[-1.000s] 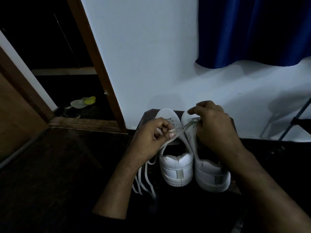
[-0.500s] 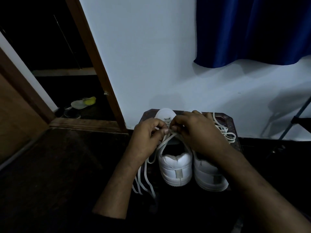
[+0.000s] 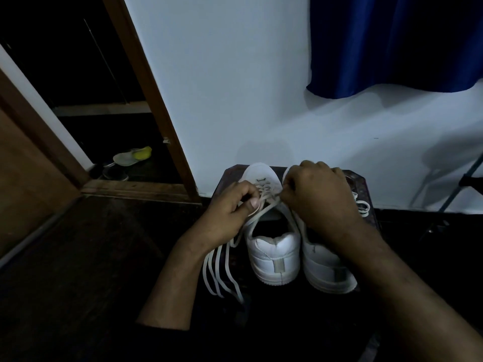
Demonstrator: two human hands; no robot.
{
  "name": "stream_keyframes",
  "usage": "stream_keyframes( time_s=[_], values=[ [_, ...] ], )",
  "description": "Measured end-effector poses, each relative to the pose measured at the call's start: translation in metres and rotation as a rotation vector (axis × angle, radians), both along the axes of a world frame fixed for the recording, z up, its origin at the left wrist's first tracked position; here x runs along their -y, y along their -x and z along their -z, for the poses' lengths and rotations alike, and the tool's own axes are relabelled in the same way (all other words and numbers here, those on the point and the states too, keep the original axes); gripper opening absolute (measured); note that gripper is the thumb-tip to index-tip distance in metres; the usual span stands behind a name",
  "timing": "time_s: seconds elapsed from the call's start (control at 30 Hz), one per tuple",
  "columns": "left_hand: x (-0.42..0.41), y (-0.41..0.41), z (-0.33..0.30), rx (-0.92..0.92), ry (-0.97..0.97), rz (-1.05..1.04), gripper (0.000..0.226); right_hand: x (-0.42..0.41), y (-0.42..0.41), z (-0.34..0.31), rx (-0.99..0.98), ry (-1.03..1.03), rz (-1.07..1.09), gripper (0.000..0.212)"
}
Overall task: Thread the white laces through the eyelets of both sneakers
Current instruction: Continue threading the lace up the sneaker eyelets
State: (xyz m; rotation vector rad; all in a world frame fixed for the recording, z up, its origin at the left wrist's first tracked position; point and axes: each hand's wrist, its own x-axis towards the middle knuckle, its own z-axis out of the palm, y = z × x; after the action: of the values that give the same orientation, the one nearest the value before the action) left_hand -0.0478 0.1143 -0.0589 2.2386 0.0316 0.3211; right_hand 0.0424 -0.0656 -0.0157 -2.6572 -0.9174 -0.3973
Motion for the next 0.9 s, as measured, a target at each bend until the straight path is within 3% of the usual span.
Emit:
stream_keyframes(
  time_s=[0.13,0.2,0.3,0.43,0.53,0.57,0.63,0.73,0.9],
  values=[
    [-0.001,0.002,-0.001,0.019,0.102,-0.025,0.008,0.007,-0.006,-0.002,-0.145,-0.196,-0.121,0.017],
    [0.006,0.0,-0.003,0.069,0.047,-0.059,0.011,0.003,-0.001,-0.004,-0.17,-0.146,-0.239,0.02],
    [0.012,-0.003,-0.005,0.117,0.048,-0.116,0.01,-0.004,0.003,0.0,-0.135,-0.089,-0.227,0.016],
    [0.008,-0.001,-0.005,0.003,0.164,-0.096,0.019,-0.005,-0.003,0.002,-0.298,-0.206,-0.169,0.016],
    [0.017,0.0,-0.005,-0.088,0.127,-0.071,0.026,-0.009,-0.002,0.001,-0.443,-0.221,-0.155,0.021],
    [0.019,-0.001,-0.004,-0.064,0.052,-0.075,0.032,-0.01,0.0,0.0,-0.468,-0.211,-0.151,0.023],
    [0.018,-0.003,-0.001,0.023,-0.119,-0.089,0.034,-0.009,0.006,-0.005,-0.507,-0.287,-0.151,0.048],
    [0.014,-0.002,-0.002,0.07,-0.071,-0.074,0.024,-0.006,0.01,-0.01,-0.604,-0.548,-0.158,0.088],
    [0.016,0.003,-0.008,0.04,0.127,-0.072,0.024,0.004,0.005,-0.019,-0.707,-0.83,-0.141,0.092]
  ],
)
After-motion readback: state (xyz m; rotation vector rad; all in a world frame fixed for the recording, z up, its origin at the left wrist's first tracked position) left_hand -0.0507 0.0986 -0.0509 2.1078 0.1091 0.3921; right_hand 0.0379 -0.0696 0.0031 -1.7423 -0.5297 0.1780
